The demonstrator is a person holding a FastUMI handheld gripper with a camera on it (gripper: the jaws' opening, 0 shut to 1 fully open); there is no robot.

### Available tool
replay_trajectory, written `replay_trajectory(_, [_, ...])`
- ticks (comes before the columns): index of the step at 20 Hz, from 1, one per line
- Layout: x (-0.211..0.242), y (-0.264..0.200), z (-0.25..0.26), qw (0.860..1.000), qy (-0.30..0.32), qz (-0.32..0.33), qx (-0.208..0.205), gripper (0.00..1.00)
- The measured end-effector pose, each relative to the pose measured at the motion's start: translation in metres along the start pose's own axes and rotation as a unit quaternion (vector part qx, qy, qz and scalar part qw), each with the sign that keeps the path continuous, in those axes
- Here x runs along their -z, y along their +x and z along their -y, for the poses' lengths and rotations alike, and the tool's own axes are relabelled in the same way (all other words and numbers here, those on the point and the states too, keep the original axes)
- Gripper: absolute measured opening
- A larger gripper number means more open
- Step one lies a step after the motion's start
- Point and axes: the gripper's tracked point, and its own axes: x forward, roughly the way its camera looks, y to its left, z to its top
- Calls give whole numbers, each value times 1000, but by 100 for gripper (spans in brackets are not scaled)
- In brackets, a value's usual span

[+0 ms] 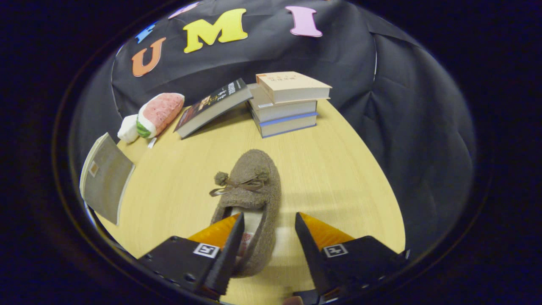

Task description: Open the storage box then place both shoes into the box .Put the left shoe in first, then the right shoe, with the right side of both shoes facing outward in a uniform manner.

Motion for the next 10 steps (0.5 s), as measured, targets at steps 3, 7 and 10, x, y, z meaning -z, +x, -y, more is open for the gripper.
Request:
replay_trajectory(3, [0,13,-1,1000,22,-14,-7,52])
replay_trajectory(7, [0,18,-1,998,52,-26,-2,7])
replay_trajectory(10, [2,17,-1,997,70,-38,-1,0])
